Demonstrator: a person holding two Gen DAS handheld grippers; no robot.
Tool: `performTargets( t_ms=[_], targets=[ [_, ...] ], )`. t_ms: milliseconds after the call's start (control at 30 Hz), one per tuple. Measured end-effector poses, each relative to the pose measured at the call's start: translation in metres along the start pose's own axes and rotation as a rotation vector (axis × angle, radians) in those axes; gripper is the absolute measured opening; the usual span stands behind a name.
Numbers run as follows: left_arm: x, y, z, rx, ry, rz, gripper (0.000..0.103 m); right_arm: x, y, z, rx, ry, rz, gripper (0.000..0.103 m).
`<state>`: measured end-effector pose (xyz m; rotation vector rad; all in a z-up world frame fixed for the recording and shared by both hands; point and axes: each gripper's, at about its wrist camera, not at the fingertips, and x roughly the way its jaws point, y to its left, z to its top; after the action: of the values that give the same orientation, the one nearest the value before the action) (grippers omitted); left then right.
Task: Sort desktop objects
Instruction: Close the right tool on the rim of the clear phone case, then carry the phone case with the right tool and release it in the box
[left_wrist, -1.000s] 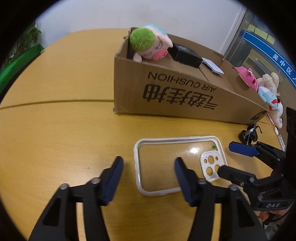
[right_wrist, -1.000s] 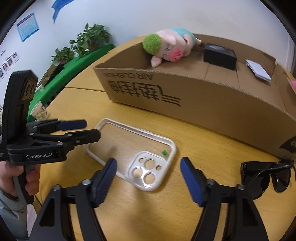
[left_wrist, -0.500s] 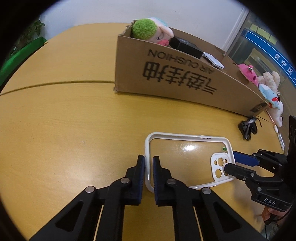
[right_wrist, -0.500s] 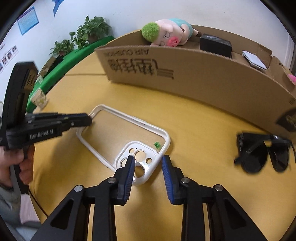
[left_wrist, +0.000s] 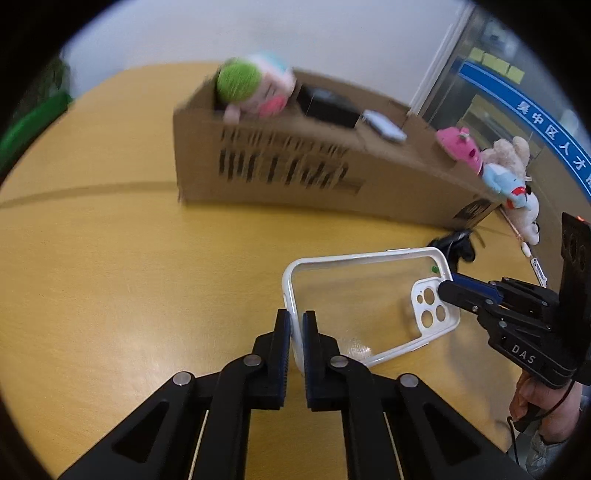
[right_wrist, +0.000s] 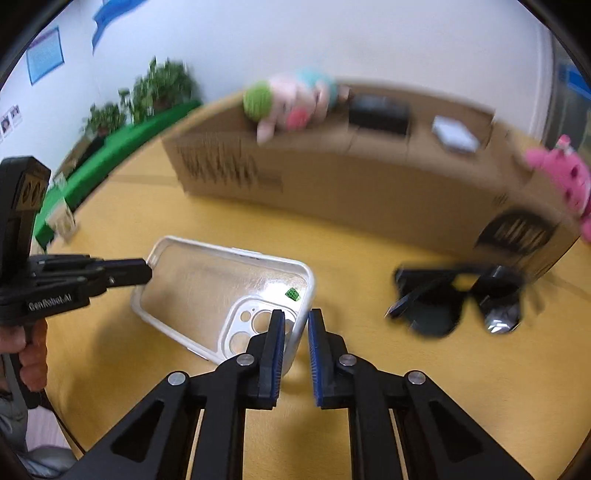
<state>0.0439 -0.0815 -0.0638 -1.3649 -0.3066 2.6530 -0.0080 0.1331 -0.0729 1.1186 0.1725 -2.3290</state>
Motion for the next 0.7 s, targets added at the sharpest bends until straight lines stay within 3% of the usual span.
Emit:
performTargets(
  t_ms=[200, 333, 567, 700],
  targets=[
    [-0.061, -0.027, 0.062, 0.053, -0.209, -0.084, 0.005, -0.077, -0.015, 0.054, -0.008, -0.244, -0.048, 0.012],
    [-0.095, -0.055, 0.109, 0.117, -0.347, -0.118, 0.005, -0.109, -0.027, 0.081, -0.009, -0.331, -0.081, 0.012],
    [-0.119, -0.085, 0.171, 0.187, -0.464, -0.132, 0.005, -0.135, -0.046, 0.134, -0.020, -0.410, -0.115, 0.012],
    [-0.122, -0.083, 0.196, 0.199, -0.486, -0.093, 0.005, -0.123, -0.057, 0.172, -0.021, -0.398, -0.064, 0.012]
  ],
)
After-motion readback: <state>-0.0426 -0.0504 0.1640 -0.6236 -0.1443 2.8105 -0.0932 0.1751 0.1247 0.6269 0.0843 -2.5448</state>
